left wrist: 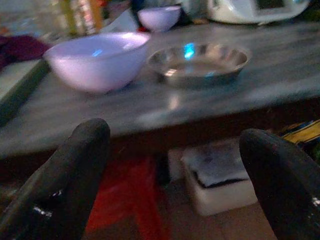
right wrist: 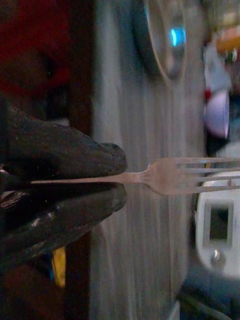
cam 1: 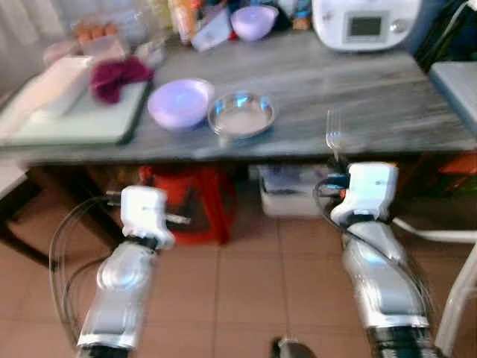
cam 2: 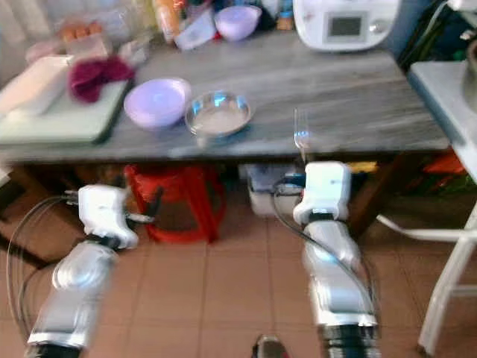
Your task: Setting the table
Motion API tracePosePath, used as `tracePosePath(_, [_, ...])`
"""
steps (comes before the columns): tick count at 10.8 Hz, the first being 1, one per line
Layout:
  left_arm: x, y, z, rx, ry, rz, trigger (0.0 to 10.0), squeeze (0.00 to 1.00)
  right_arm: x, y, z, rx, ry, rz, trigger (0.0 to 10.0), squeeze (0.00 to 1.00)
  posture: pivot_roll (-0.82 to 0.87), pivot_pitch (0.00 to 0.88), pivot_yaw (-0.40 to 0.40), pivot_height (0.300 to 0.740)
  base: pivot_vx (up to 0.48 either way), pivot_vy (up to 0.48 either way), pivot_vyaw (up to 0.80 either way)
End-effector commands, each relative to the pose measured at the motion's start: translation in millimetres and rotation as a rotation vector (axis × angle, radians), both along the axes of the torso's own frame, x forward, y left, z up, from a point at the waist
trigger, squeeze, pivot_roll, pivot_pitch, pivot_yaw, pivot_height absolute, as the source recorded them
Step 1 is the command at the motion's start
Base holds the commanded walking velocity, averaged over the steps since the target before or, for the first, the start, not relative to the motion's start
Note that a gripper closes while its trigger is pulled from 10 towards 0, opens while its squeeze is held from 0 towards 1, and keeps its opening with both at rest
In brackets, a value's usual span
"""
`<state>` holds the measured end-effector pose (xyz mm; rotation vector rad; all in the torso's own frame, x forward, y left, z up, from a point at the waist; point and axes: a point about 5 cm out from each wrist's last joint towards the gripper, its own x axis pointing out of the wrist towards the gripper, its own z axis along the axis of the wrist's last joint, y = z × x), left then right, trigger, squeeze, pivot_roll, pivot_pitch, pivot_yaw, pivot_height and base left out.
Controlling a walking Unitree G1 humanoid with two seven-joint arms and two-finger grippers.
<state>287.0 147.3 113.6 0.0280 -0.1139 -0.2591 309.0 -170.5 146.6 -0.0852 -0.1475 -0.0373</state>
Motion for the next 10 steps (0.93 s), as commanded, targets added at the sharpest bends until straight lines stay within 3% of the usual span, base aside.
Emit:
tracePosePath(1, [-0.7, 11.6, 3.2, 0.02, -0.012, 0.023, 10.0, 0.0, 0.5, 8.7, 6.6, 0.015, -0.033, 0.023, 10.0, 0.0, -0.06, 0.129, 0.069, 0.74, 0.48, 0.0, 0.0])
tracePosePath(5, [-0.8, 6.9, 1.1, 0.012, 0.001, 0.013, 10.0, 0.0, 0.4, 7.6, 5.3, 0.012, -0.031, 0.017, 10.0, 0.0, -0.06, 0.128, 0.069, 0.74, 0.439, 0.0, -0.12])
tracePosePath(10, [-11.4, 9.9, 0.9, 0.004, -0.016, 0.01, 10.0, 0.0, 2.0, 5.9, 7.9, -0.012, -0.043, 0.005, 10.0, 0.0, -0.06, 0.118, 0.055, 0.74, 0.0, 0.0, 0.0])
